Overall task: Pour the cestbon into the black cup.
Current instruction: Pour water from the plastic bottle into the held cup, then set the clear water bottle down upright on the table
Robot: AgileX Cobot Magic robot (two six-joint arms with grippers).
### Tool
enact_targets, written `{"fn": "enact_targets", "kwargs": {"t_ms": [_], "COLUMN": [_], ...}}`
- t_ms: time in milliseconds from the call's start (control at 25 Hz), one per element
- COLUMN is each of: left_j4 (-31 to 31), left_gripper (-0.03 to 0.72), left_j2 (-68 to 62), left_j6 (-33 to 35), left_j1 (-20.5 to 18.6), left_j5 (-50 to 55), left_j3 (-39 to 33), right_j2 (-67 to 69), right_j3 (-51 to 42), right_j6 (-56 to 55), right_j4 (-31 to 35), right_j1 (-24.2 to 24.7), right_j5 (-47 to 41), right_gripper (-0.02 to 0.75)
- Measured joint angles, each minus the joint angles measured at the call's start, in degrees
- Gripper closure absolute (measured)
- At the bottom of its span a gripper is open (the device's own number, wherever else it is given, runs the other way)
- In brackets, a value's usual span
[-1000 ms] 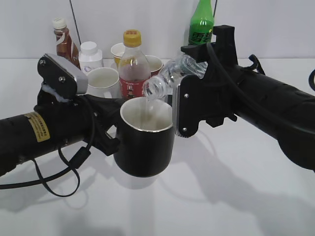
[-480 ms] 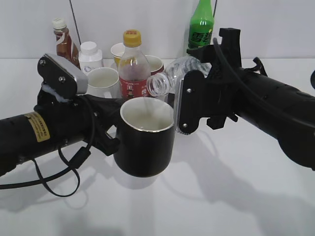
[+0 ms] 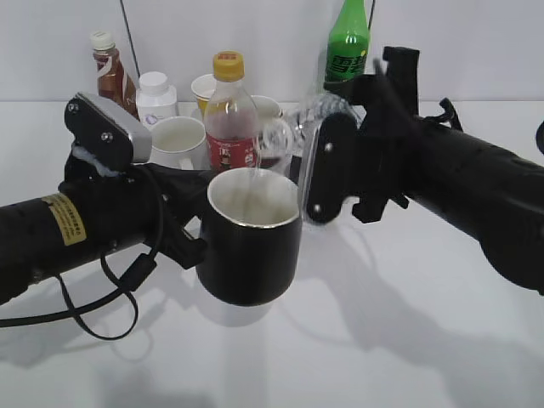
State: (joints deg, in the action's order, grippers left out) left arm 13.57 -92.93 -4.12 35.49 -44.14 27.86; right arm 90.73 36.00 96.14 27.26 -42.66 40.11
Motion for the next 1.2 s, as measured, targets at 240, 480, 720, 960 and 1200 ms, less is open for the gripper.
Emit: {"fn": "enact_targets", "kwargs": {"t_ms": [240, 480, 720, 960, 1200], "left_j4": [-3.75, -12.51, -24.3, -26.18, -24.73], "left_gripper": [0.641, 0.642, 0.642, 0.643, 0.643], "left_j2": [0.2, 4.86, 8.92, 4.95, -6.59], "left_j6": [0.07, 4.12, 11.11, 11.68, 11.85], "left_j1": [0.0, -0.08, -6.45, -20.41, -29.58], "left_j5": [0.06, -0.55, -9.34, -16.08, -18.48], "left_j3": [0.0, -1.82, -7.12, -6.98, -1.97], "right_j2": [-0.23, -3.04, -4.81, -1.4, 8.57], "right_j3": [0.0, -0.52, -3.03, -4.21, -4.15], "right_j6": [-22.67, -49.2, -69.2, -93.94, -96.5], "right_j4": [0.0, -0.84, -9.68, -33.38, -36.34], "right_j1": [0.0, 1.52, 15.64, 30.33, 32.96], "right_j5": [-3.58, -9.85, -9.71, -1.11, 11.63], "right_gripper": [0.253, 0.253, 0.253, 0.253, 0.253]}}
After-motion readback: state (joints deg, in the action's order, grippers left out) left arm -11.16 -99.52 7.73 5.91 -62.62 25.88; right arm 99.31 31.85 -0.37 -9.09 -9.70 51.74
